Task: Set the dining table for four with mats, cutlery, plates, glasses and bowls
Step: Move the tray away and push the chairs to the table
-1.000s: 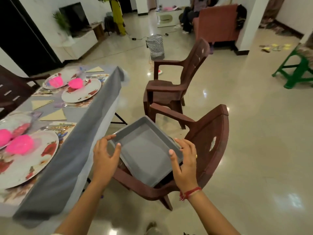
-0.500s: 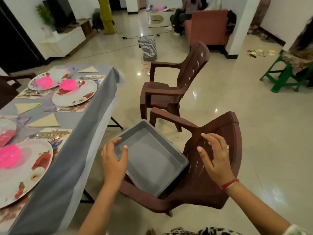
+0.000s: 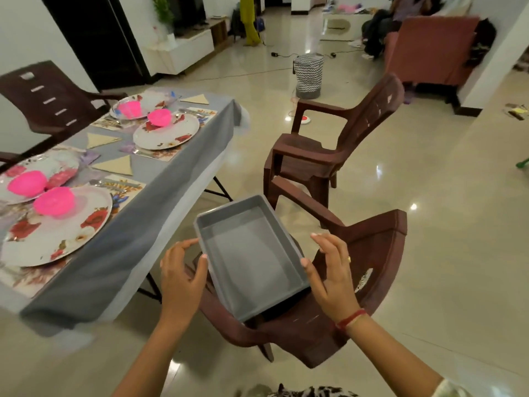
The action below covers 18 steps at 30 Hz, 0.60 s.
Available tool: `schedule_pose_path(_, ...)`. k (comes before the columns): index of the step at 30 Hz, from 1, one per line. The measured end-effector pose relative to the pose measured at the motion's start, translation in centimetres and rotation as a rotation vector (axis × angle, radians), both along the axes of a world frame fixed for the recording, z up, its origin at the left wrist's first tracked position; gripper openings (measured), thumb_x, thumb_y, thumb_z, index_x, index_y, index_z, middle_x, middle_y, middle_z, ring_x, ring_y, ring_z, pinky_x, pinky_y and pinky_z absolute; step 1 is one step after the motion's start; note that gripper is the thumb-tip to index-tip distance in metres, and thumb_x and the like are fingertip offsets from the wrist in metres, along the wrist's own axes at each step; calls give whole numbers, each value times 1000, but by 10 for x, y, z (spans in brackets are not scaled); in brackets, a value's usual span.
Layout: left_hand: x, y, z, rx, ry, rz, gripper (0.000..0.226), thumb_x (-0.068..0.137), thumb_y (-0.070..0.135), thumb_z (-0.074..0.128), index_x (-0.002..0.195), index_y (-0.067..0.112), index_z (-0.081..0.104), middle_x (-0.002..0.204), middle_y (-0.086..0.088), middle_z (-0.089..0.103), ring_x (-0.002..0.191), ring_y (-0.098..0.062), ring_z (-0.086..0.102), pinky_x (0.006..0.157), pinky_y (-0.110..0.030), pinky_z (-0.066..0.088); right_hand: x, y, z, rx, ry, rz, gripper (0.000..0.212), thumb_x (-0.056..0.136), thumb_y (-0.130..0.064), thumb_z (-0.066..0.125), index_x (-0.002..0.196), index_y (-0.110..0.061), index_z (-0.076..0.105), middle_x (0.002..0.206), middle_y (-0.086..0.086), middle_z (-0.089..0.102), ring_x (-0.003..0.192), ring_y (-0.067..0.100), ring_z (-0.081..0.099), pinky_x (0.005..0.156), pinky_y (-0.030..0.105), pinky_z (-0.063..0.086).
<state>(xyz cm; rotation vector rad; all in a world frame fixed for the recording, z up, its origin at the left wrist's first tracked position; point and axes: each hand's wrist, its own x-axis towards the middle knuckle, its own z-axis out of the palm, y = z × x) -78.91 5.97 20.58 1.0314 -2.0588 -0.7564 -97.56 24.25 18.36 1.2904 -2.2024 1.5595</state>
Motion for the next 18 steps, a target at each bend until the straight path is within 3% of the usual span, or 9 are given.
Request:
schedule_pose_path(5,10,-18,-4,-9,-20,-24,31,87,11,63,116,19,55,116,9,43,112,-10,41,94,-32,36,-16,14,-13,117,112,33,46,94,-48,43,131,-20,42,127,0,41,120,8,40,104,19,34)
schedule_pose_path(8,16,-22,-9,59,-27,0,31,88,14,62,116,24,53,120,10,40,114,-10,39,94,-32,35,-27,31,-15,251,309,95,46,95,-48,42,129,-17,44,124,4,43,115,15,44,101,24,36)
schedule_pose_path(11,20,-21,-24,118,-41,-23,35,87,17,64,119,23,53,127,1,42,119,-16,40,96,-35,36,-43,54,-20,396,467,161,49,95,-51,41,130,-17,44,124,5,44,113,19,46,99,27,37)
schedule_pose_path(14,14,-9,-39,166,-75,-55,41,85,23,68,123,22,53,133,-1,38,125,-21,38,99,-37,37,-63,70,-19,473,417,110,55,93,-57,37,131,-18,43,125,5,43,112,20,45,98,30,40)
schedule_pose_path(18,-2,19,-44,184,-59,-60,44,83,39,65,123,27,51,132,4,37,125,-14,36,100,-38,37,-92,72,-19,526,393,173,61,90,-63,37,133,-20,41,127,4,42,114,21,44,98,34,41)
